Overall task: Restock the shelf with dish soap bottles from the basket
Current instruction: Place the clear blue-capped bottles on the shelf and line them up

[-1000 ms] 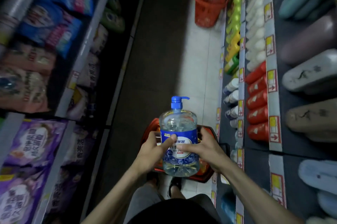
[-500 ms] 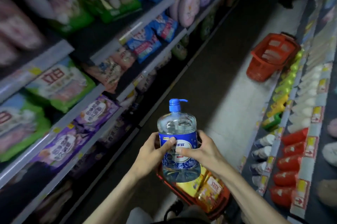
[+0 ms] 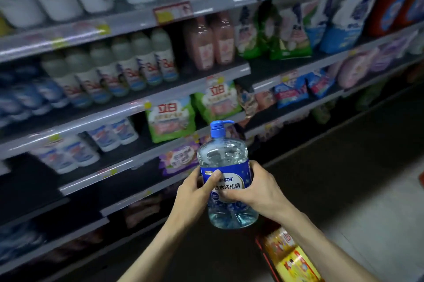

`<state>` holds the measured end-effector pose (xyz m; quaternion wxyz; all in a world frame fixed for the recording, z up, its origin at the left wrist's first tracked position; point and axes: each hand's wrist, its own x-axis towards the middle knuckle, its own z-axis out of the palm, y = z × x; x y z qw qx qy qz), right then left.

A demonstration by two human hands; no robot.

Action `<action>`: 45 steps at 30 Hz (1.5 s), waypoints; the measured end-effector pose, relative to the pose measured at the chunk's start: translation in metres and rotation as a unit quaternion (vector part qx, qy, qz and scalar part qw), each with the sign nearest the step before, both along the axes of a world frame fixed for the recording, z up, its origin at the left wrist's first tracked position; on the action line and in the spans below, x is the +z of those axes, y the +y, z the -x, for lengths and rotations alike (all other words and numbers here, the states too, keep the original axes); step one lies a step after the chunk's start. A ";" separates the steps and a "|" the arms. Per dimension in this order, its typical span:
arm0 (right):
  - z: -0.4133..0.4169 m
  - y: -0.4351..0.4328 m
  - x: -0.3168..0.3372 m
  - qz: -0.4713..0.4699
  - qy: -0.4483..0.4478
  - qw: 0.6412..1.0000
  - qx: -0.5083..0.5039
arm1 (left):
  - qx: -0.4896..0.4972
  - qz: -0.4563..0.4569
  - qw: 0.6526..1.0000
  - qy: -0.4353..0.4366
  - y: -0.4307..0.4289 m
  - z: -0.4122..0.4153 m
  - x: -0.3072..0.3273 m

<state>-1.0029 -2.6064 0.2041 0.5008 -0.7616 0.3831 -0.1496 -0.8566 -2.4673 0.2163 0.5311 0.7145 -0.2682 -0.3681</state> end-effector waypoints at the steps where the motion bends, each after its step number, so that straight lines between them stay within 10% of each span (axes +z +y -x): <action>1: -0.015 0.015 0.005 0.007 -0.009 1.000 0.014 | 0.016 0.010 1.000 -0.020 0.020 -0.010 0.005; 28: -0.370 0.272 0.164 0.035 -0.239 0.874 0.421 | 0.383 0.101 0.885 -0.246 0.334 -0.220 0.169; 45: -0.554 0.344 0.268 0.108 -0.354 0.790 0.489 | 0.403 0.244 0.824 -0.316 0.406 -0.368 0.249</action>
